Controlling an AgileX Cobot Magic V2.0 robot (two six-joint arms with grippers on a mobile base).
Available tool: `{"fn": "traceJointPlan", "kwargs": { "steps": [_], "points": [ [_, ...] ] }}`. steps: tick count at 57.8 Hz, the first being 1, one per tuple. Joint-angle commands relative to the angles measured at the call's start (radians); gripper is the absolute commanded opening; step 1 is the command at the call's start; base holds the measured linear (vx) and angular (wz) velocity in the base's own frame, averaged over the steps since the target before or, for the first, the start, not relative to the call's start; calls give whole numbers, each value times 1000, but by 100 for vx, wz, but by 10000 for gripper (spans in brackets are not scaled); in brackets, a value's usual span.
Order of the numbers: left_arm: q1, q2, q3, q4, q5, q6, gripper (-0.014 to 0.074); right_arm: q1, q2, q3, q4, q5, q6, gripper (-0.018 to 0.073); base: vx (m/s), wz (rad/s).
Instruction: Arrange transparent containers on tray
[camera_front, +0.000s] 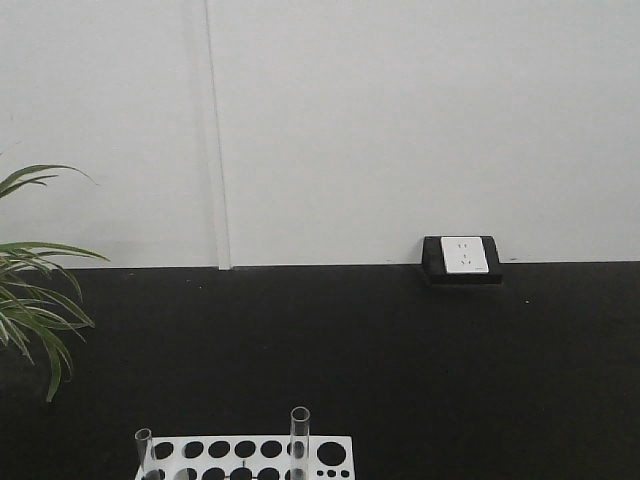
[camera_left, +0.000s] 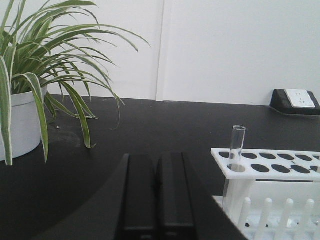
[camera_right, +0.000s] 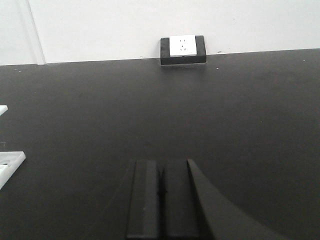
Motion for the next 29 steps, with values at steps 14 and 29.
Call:
{"fn": "traceJointPlan", "kwargs": {
  "steps": [14,29],
  "points": [
    [-2,-14,34,-6,-102,-4,-7,-4,-8,8,-1,-101,-5,-4,0,0],
    [-2,-14,34,-6,-215,-4,-7,-4,-8,8,-3,-224,-5,-4,0,0]
  ]
}}
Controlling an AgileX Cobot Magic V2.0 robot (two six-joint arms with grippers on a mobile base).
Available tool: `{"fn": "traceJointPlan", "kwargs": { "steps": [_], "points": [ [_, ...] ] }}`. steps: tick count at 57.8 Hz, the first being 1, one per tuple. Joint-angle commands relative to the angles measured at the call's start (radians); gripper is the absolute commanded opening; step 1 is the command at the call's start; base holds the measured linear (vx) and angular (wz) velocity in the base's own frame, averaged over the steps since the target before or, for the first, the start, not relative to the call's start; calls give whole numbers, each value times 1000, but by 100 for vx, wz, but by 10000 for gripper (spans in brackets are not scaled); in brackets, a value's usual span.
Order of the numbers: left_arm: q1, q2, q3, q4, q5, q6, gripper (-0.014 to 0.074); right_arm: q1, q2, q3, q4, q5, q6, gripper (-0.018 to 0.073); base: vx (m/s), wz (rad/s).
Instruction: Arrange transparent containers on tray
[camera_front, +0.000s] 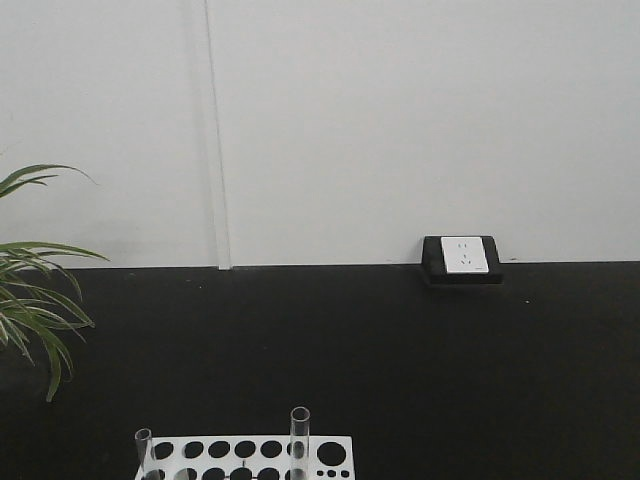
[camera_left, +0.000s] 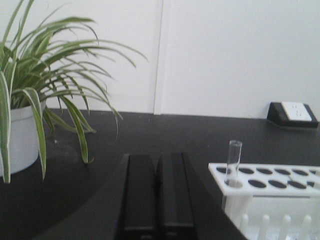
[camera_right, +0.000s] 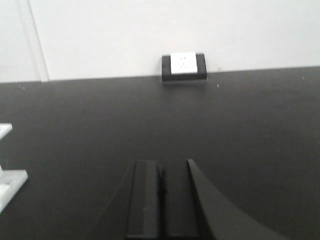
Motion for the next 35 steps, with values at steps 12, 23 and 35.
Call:
{"fn": "traceJointPlan", "kwargs": {
  "steps": [12,23,35],
  "points": [
    [-2,-14,2,-4,-244,-1,-7,-4,-8,-6,-1,-334,-2,-4,0,0],
    [-2,-14,-103,3,-213,-1,-7,-4,38,-134,-5,-219,-2,-4,0,0],
    [-2,32,-267,79,-32,6,-7,-4,196,-295,-111,-162,-3,-4,0,0]
  ]
}}
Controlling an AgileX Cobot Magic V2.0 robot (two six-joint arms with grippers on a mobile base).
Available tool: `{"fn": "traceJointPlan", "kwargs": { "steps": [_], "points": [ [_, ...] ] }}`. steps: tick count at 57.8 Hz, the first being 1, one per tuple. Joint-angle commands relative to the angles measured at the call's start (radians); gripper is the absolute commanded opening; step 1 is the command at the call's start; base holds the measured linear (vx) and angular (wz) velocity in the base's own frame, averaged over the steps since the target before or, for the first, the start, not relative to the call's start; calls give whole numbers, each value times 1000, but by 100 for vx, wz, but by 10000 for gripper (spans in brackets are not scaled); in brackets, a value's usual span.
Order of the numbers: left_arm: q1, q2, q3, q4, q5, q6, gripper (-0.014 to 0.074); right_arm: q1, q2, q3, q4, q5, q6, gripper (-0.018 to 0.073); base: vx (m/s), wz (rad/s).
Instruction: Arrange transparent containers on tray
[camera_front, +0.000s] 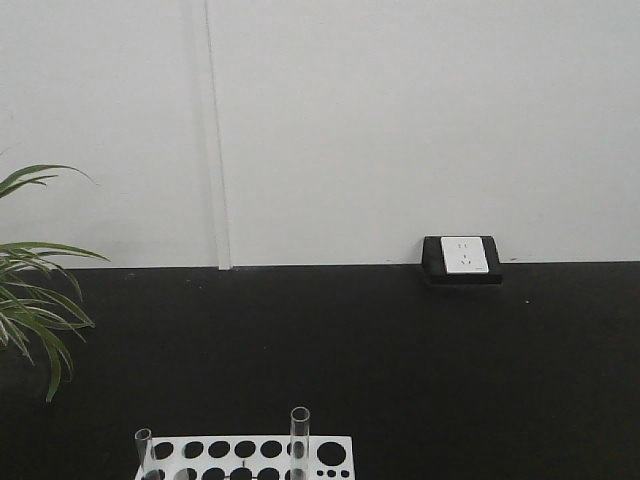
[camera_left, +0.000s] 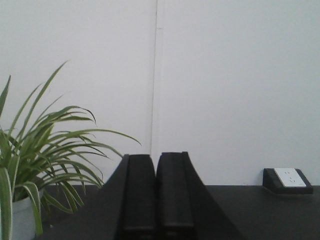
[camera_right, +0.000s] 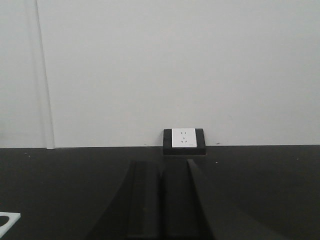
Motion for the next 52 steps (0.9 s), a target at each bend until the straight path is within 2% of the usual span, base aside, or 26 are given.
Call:
{"fn": "traceJointPlan", "kwargs": {
  "steps": [1,12,26,38,43,52],
  "points": [
    [-2,39,-106,45,18,3,-7,-4,96,-102,-78,-62,-4,-4,0,0],
    [-2,186,-216,95,86,3,-7,-4,256,-194,-140,-65,-4,-3,0,0],
    [-2,401,-238,91,-34,-3,-3,-4,423,-201,-141,-66,-3,1,0,0],
    [-2,566,-238,92,-43,-4,19,-4,506,-201,-140,-66,-3,12,0,0],
    [-2,629,-238,92,-49,-4,59,-4,525,-201,-140,-66,-3,23,0,0],
    [-2,742,-238,92,-73,-4,208,-4,552,-201,-140,-66,-3,62,0,0]
  ]
}}
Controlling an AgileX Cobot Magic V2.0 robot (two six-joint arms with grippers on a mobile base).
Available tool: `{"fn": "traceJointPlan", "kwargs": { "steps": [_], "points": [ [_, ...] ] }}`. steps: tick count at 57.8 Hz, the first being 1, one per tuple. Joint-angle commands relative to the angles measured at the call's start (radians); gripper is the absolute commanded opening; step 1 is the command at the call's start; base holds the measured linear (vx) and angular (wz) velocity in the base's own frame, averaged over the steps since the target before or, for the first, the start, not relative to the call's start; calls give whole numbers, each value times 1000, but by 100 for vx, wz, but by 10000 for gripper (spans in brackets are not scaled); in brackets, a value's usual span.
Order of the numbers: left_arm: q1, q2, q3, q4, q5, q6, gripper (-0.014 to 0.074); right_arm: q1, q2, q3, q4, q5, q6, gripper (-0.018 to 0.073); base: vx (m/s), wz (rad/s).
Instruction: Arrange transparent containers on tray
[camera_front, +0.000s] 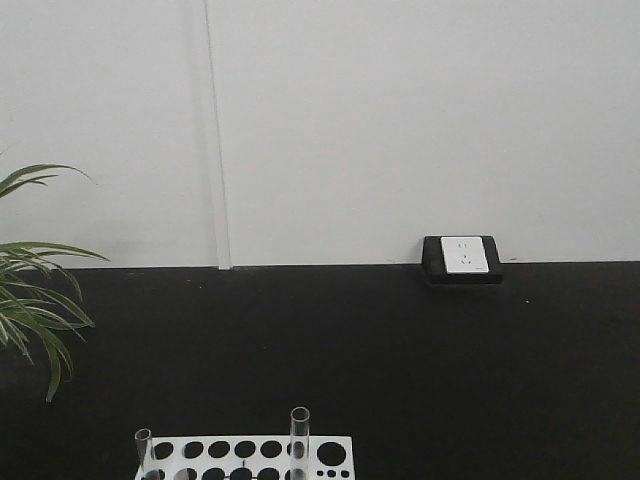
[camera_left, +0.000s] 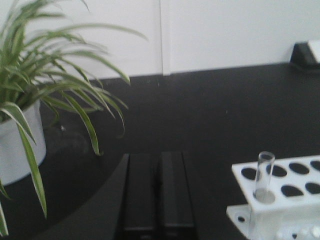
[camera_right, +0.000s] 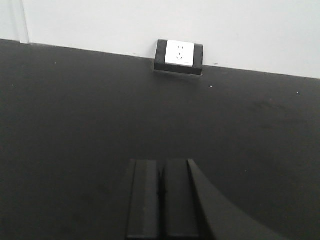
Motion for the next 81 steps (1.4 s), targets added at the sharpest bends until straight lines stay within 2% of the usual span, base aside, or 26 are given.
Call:
{"fn": "traceJointPlan", "kwargs": {
  "steps": [1,9,14,26,34,39,44,50,58,64,72,81],
  "points": [
    [-2,63,-35,1,-107,-7,235,-4,18,-37,-11,-82,-3,70,0,0],
    [-2,149,-35,1,-156,-8,398,-4,32,-37,-10,-82,-3,136,0,0],
    [-2,210,-35,-1,-240,-11,475,-4,40,-37,-10,-80,1,207,0,0],
    [-4,328,-35,4,-392,-11,495,-4,40,-37,-10,-81,1,363,0,0],
    [-58,405,-35,122,-467,-24,491,-4,40,-37,-10,-81,1,424,0,0],
    [-112,454,-35,220,-498,-102,491,-4,40,-37,-10,-81,1,433,0,0],
    [-155,504,-35,267,-531,-171,493,-4,40,-37,-10,-81,1,433,0,0],
    [-185,573,-36,262,-557,-186,493,-4,40,-37,-10,-81,1,433,0,0],
    [-192,652,-37,245,-632,-183,496,-4,40,-37,-10,-81,1,433,0,0],
    [-192,707,-39,181,-690,-181,497,-4,40,-37,-10,-81,1,433,0,0],
    [-192,755,-39,98,-778,-102,497,-4,40,-37,-9,-81,1,433,0,0],
    [-192,799,-45,99,-831,-89,497,-4,40,-37,-9,-81,1,433,0,0]
  ]
}}
